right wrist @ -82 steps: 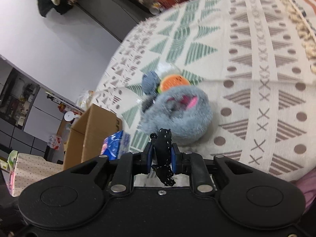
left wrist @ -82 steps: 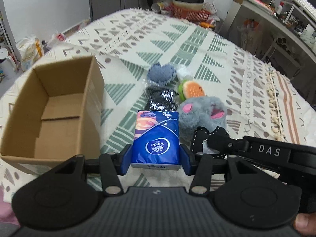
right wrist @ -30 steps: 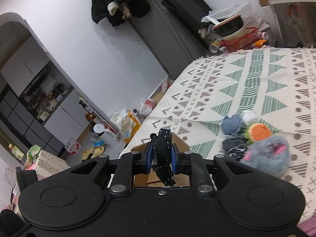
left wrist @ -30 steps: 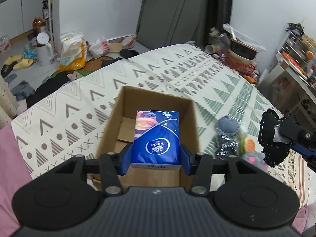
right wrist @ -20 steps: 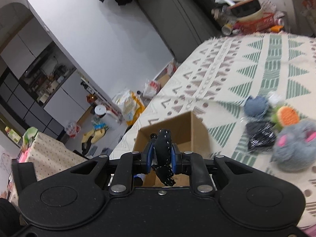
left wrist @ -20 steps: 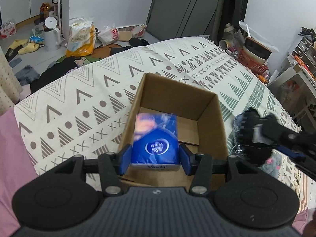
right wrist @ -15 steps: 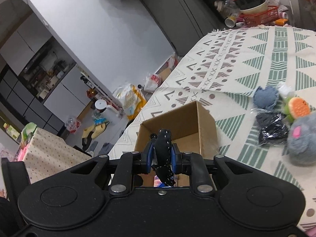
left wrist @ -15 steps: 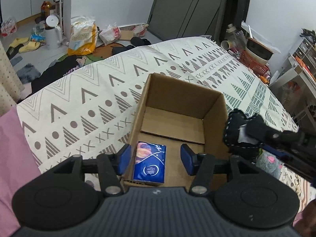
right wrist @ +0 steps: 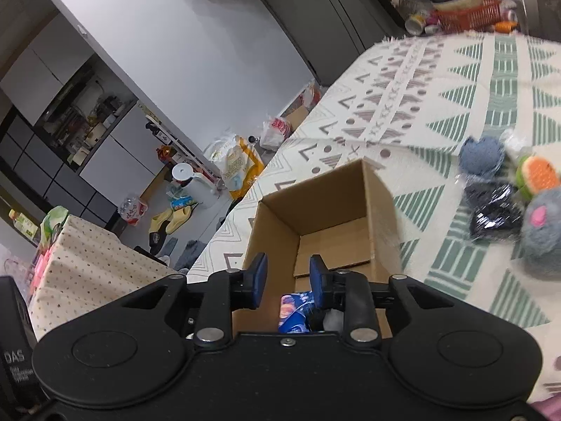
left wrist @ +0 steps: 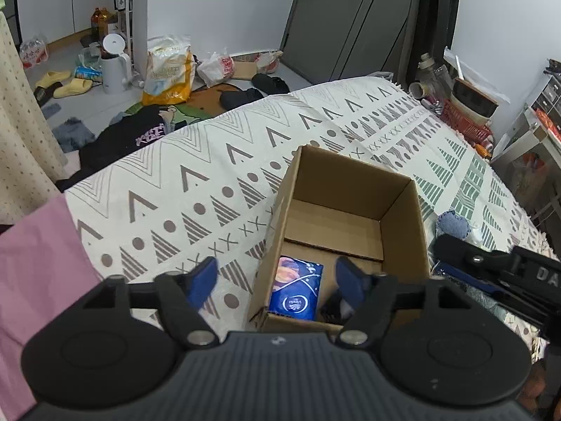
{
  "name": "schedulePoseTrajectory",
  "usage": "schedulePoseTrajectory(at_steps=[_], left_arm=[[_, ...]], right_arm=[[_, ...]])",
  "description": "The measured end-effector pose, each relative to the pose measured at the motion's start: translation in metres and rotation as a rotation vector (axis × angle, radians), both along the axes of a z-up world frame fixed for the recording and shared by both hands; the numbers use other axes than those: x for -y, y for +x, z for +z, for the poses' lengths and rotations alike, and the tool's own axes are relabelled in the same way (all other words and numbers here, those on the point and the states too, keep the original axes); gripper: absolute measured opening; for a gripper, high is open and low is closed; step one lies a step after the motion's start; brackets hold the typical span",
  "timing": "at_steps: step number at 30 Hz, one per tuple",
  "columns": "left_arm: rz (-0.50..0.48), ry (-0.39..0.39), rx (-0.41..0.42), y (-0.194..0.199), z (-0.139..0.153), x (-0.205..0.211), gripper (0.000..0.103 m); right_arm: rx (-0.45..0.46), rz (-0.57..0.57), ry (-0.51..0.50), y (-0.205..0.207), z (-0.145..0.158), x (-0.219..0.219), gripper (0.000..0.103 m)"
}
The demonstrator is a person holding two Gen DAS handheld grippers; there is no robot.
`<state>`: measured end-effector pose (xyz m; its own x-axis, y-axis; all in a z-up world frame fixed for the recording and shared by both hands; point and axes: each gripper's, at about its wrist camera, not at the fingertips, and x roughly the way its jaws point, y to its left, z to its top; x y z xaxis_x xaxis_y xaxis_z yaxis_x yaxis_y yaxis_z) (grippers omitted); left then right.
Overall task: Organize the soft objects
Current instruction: 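Lower the black scrunchie into the box and open the right gripper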
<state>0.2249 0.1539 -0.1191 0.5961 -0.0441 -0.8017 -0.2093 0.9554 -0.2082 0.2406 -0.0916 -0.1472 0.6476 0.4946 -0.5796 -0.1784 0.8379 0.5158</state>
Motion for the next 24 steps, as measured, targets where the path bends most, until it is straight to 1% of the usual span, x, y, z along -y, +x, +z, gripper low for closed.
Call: schedulePoseTrajectory(at_steps=[2,4,6,8,12,13,15,18,19,21,23,24], left_arm=[[0.006,0.008,-0.015,-0.001,0.005,0.003,0.079],[0.009,0.010,-0.017,-0.003,0.010,0.005,0.080],[0.003,0.029,-0.011,-0.007,0.016,0.011,0.082],[-0.002,0.051,0.000,-0.011,0.022,0.020,0.085],[-0.006,0.064,0.010,-0.016,0.030,0.037,0.086],[-0.013,0.065,0.015,-0.017,0.032,0.042,0.086],[-0.029,0.076,0.028,-0.020,0.037,0.053,0.087],[-0.047,0.070,0.039,-0.022,0.042,0.069,0.088],[-0.054,0.066,0.039,-0.022,0.043,0.075,0.090],[-0.065,0.066,0.053,-0.023,0.048,0.086,0.093],[-0.084,0.072,0.076,-0.025,0.053,0.098,0.101],[-0.098,0.076,0.089,-0.026,0.055,0.105,0.102]], right_arm=[[0.016,0.002,-0.014,-0.006,0.006,0.009,0.029],[0.017,-0.009,-0.016,-0.010,0.011,0.021,0.034],[0.026,-0.029,-0.023,-0.015,0.015,0.034,0.050],[0.039,-0.057,-0.035,-0.019,0.018,0.049,0.052],[0.069,-0.088,-0.071,-0.029,0.030,0.078,0.053],[0.081,-0.092,-0.086,-0.032,0.032,0.084,0.055],[0.107,-0.086,-0.087,-0.037,0.039,0.099,0.066],[0.138,-0.090,-0.092,-0.045,0.050,0.121,0.072],[0.147,-0.092,-0.098,-0.047,0.054,0.127,0.074],[0.160,-0.099,-0.097,-0.052,0.059,0.144,0.082],[0.166,-0.114,-0.091,-0.055,0.061,0.159,0.086],[0.161,-0.129,-0.090,-0.056,0.062,0.166,0.087]])
